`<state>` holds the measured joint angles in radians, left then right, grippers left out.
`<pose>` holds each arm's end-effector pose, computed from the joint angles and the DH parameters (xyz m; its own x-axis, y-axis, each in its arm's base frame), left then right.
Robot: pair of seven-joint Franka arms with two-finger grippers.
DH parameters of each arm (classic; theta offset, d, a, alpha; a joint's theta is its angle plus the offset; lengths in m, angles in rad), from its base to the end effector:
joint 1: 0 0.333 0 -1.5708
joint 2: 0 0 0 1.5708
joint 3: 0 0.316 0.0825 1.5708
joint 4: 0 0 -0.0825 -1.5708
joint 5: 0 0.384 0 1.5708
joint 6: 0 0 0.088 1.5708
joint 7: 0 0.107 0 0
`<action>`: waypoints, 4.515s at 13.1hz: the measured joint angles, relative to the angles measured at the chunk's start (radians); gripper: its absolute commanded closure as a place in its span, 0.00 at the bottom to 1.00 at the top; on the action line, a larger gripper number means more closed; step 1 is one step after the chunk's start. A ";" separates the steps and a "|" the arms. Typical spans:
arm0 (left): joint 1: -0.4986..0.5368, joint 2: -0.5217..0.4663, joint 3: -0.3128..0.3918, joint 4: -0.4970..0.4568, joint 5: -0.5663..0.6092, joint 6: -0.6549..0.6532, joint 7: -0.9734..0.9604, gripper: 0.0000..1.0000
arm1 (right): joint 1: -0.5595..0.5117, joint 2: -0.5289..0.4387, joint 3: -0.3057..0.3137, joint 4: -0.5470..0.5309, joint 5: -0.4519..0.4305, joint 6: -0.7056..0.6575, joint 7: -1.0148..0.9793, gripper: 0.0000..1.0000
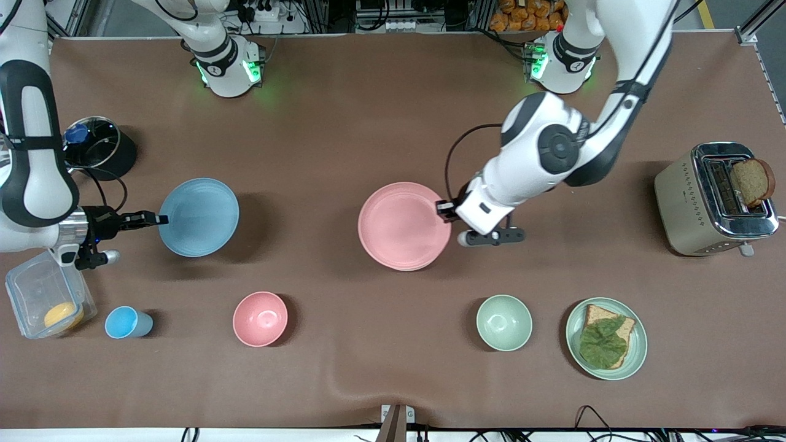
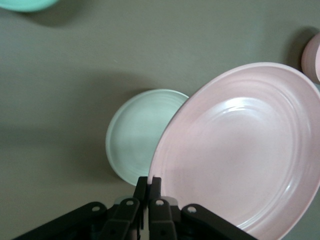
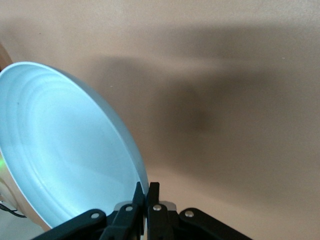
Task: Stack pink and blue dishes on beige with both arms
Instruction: 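Lower the pink plate onto the cream plate with the left gripper, then release the pink plate with the left gripper while the right gripper carries the blue plate, then lower the blue plate onto the pink plate while the left gripper returns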
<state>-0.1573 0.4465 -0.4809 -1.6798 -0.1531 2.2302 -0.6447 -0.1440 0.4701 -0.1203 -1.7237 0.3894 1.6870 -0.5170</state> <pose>0.5636 -0.3766 0.3835 0.9865 0.1296 -0.1005 0.1562 -0.9294 0.3345 0.5955 -0.1176 0.2897 0.9391 0.1755 -0.2955 0.0190 -0.8851 -0.4651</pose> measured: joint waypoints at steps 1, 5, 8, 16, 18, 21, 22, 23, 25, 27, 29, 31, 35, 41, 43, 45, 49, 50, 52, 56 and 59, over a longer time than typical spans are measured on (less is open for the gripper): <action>-0.021 0.019 0.000 -0.001 0.003 0.031 -0.025 1.00 | 0.003 0.000 0.000 0.004 -0.003 -0.001 0.006 1.00; -0.037 0.068 0.018 -0.031 0.054 0.065 -0.041 1.00 | 0.012 0.000 0.000 0.014 -0.018 -0.012 0.027 1.00; -0.020 0.109 0.034 -0.083 0.144 0.071 -0.041 1.00 | 0.013 0.000 0.000 0.016 -0.019 -0.017 0.034 1.00; -0.005 0.144 0.041 -0.140 0.188 0.150 -0.041 1.00 | 0.019 0.000 0.000 0.017 -0.019 -0.019 0.035 1.00; -0.011 0.150 0.041 -0.141 0.188 0.177 -0.041 1.00 | 0.020 0.000 0.000 0.019 -0.019 -0.019 0.035 1.00; -0.016 0.165 0.040 -0.143 0.188 0.200 -0.041 1.00 | 0.020 0.000 0.000 0.021 -0.021 -0.019 0.035 1.00; -0.017 0.170 0.040 -0.143 0.188 0.208 -0.041 1.00 | 0.020 0.000 0.000 0.021 -0.021 -0.019 0.035 1.00; -0.017 0.173 0.039 -0.143 0.188 0.212 -0.041 1.00 | 0.021 0.000 0.000 0.021 -0.021 -0.019 0.036 1.00; -0.017 0.175 0.039 -0.143 0.188 0.214 -0.041 1.00 | 0.021 0.000 0.000 0.021 -0.021 -0.019 0.036 1.00; -0.020 0.176 0.039 -0.143 0.188 0.215 -0.041 1.00 | 0.021 0.000 0.000 0.021 -0.022 -0.019 0.036 1.00; -0.027 0.178 0.039 -0.144 0.188 0.215 -0.041 1.00 | 0.021 0.000 0.000 0.021 -0.022 -0.020 0.036 1.00; -0.030 0.182 0.039 -0.147 0.188 0.216 -0.041 1.00 | 0.021 0.000 0.000 0.022 -0.024 -0.020 0.036 1.00; -0.035 0.186 0.038 -0.148 0.188 0.220 -0.041 1.00 | 0.024 0.000 0.000 0.025 -0.032 -0.020 0.051 1.00; -0.039 0.186 0.037 -0.147 0.188 0.226 -0.041 0.76 | 0.089 0.000 0.001 0.041 -0.033 -0.027 0.168 1.00; -0.039 0.186 0.037 -0.147 0.188 0.226 -0.041 0.26 | 0.107 0.000 0.002 0.043 -0.033 -0.027 0.196 1.00; -0.039 0.186 0.037 -0.145 0.188 0.229 -0.041 0.00 | 0.116 0.000 0.002 0.044 -0.032 -0.027 0.218 1.00; -0.018 0.146 0.038 -0.112 0.188 0.227 -0.041 0.00 | 0.164 0.000 0.007 0.054 -0.031 -0.029 0.312 1.00; 0.003 0.109 0.038 -0.103 0.188 0.200 -0.041 0.00 | 0.190 0.000 0.008 0.056 -0.028 -0.029 0.349 1.00; 0.070 0.001 0.039 -0.080 0.188 0.077 -0.041 0.00 | 0.252 0.001 0.010 0.060 0.010 -0.026 0.435 1.00; 0.183 -0.228 0.041 -0.019 0.188 -0.248 -0.029 0.00 | 0.383 0.041 0.012 0.089 0.093 0.001 0.595 1.00; 0.256 -0.316 0.047 0.037 0.191 -0.428 -0.008 0.00 | 0.478 0.117 0.013 0.133 0.184 0.062 0.690 1.00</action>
<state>0.0984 0.1309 -0.4341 -1.6425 0.0381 1.8026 -0.6527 0.3340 0.5873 -0.1069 -1.5908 0.5735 1.7489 0.1734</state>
